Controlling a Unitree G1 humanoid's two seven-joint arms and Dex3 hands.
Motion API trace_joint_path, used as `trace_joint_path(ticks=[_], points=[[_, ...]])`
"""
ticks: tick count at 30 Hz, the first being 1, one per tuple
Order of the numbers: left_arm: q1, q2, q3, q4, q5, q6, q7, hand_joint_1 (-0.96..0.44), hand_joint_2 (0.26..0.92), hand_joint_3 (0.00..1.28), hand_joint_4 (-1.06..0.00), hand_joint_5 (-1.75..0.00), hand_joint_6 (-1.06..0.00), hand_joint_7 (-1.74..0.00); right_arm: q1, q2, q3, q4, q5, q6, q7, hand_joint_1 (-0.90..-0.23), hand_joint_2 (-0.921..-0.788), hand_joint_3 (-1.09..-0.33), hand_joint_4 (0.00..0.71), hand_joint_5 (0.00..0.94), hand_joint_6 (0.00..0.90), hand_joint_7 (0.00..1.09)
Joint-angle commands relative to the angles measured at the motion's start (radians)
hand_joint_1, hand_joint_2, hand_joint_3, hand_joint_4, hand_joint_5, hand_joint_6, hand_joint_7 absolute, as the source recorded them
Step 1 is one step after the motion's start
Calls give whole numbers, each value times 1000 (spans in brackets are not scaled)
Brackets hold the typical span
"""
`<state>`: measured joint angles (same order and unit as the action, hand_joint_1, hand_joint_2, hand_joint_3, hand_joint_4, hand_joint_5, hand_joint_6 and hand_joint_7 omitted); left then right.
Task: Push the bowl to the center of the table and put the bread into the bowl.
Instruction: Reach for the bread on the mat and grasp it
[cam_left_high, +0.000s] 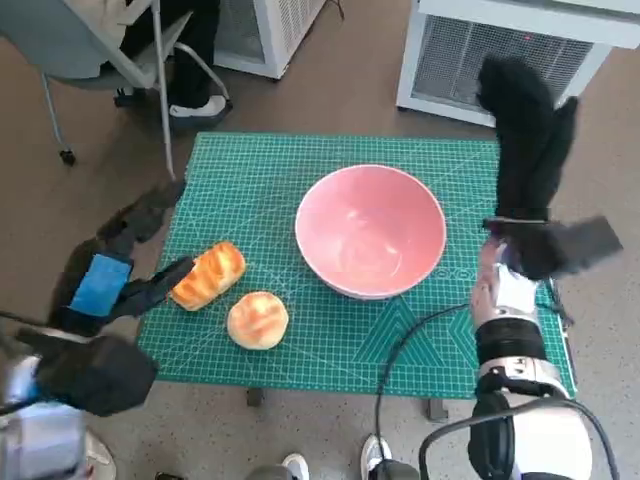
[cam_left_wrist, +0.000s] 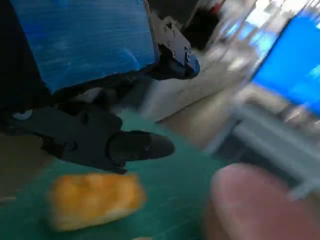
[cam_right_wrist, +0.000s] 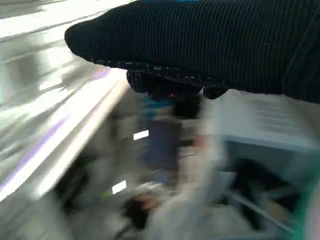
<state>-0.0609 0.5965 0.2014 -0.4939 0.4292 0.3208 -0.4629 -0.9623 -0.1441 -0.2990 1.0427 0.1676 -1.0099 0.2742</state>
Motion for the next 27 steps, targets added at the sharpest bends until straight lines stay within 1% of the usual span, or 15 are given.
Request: trace_joint_path(ticks=[1, 3, 6, 8, 10, 13, 15, 17, 19, 21, 27], points=[[-1, 99, -67, -69, 102, 174, -124, -539, 884, 23, -255, 0, -333, -2, 81, 1, 50, -127, 62, -119, 115, -600, -921, -857, 286, 31, 182, 364], [-3, 103, -87, -59, 125, 192, -122, -533, 877, 12, -254, -1, -335, -3, 95, -6, 69, -163, 85, -140, 151, -602, -921, -847, 281, 25, 177, 364], [1, 95, -109, -42, 144, 196, -101, -525, 870, 4, -255, -2, -336, -3, 118, -15, 98, -218, 119, -150, 199, -604, -921, -834, 279, 19, 172, 372], [-5, 89, -132, -31, 159, 211, -95, -527, 869, 2, -259, -3, -340, -4, 138, -18, 117, -255, 128, -151, 219, -611, -921, -805, 278, 15, 167, 383], [-15, 85, -153, -24, 172, 232, -97, -533, 872, 3, -261, -3, -341, -4, 154, -18, 130, -281, 127, -153, 225, -612, -921, -792, 278, 13, 165, 392], [-32, 75, -180, -7, 183, 255, -97, -544, 880, 5, -259, -1, -341, -3, 176, -15, 141, -316, 108, -152, 210, -617, -921, -782, 278, 11, 167, 406], [-47, 67, -207, 11, 195, 273, -93, -546, 885, 6, -260, -2, -344, -3, 195, -12, 146, -339, 84, -151, 194, -620, -921, -778, 281, 8, 150, 450], [-58, 62, -227, 25, 205, 285, -90, -550, 894, 7, -256, -1, -341, -1, 209, -9, 150, -355, 67, -149, 181, -628, -921, -786, 283, 4, 115, 519], [-71, 54, -252, 48, 220, 293, -84, -551, 899, 7, -254, 0, -340, -1, 221, -7, 155, -370, 50, -144, 167, -630, -921, -789, 286, 4, 102, 543], [-81, 49, -270, 65, 228, 298, -80, -551, 905, 8, -251, 0, -338, 0, 230, -6, 157, -381, 35, -140, 154, -630, -921, -792, 292, 6, 94, 557], [-132, 14, -327, 165, 239, 297, -46, -560, 919, 22, -241, 0, -333, 0, 252, -8, 168, -408, 6, -117, 124, -631, -921, -795, 299, 7, 69, 576]])
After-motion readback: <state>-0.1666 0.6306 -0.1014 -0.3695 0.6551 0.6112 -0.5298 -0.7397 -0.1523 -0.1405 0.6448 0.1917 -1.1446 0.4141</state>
